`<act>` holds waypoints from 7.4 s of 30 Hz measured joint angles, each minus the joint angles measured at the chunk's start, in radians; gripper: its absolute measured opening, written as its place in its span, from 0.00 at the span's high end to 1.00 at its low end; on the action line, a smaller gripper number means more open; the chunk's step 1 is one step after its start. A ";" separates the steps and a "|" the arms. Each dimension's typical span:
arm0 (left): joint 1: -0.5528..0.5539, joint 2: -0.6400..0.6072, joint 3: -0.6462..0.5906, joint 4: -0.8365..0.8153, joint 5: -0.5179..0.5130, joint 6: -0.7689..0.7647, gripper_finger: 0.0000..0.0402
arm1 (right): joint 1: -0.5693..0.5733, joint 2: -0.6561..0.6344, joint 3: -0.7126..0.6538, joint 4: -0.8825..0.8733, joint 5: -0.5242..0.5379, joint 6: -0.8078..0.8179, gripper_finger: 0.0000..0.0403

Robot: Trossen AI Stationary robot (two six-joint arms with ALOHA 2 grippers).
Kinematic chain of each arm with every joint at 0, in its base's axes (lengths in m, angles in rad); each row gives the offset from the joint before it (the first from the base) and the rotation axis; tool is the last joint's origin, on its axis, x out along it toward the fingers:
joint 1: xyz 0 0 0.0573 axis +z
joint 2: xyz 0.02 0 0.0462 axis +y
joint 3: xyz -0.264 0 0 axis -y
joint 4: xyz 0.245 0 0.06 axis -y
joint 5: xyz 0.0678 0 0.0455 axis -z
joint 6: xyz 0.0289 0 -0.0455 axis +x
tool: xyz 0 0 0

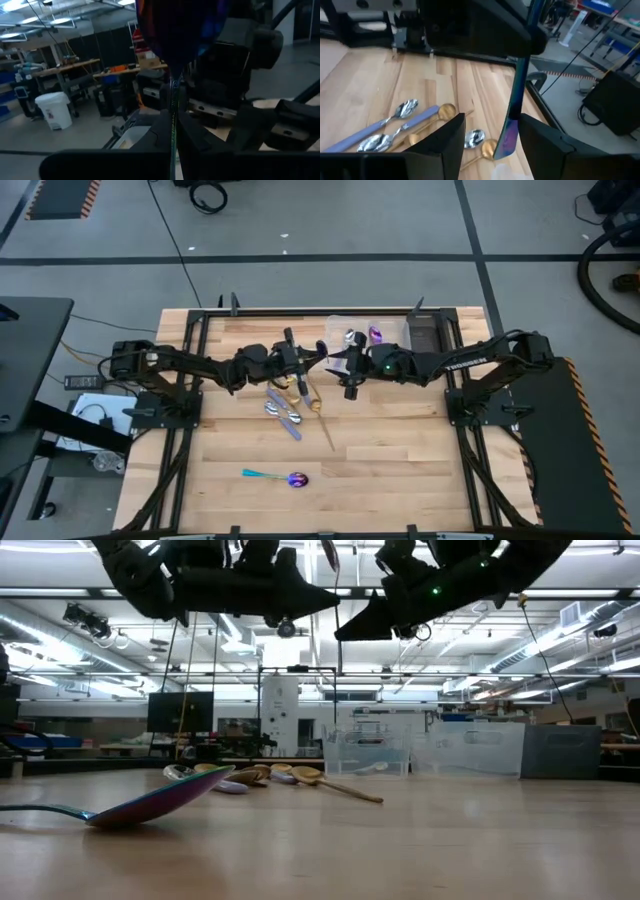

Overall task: Sort silverware by color (type)
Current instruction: Put the top purple spoon into the right transparent bin, then put the middle gray spoon into the left transparent bin

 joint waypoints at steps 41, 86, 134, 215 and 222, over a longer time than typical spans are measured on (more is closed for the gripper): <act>-0.012 0.137 0.018 0.224 0.046 -0.015 0.93 | -0.010 0.000 -0.027 0.139 0.039 0.019 0.93; -0.019 -0.012 -0.045 -0.462 -0.094 -0.303 0.50 | -0.286 -0.212 -0.007 -0.686 0.132 0.374 0.97; -0.105 -0.111 -0.044 -0.904 -0.071 -0.462 0.50 | -0.531 -0.122 0.081 -0.999 -0.210 0.423 0.70; -0.435 0.192 0.117 -1.097 -0.315 -0.089 0.63 | 0.108 -0.146 -0.048 -0.399 0.053 0.414 0.70; -0.436 0.200 0.117 -1.098 -0.307 -0.086 0.80 | 0.108 -0.146 -0.048 -0.400 0.049 0.412 0.70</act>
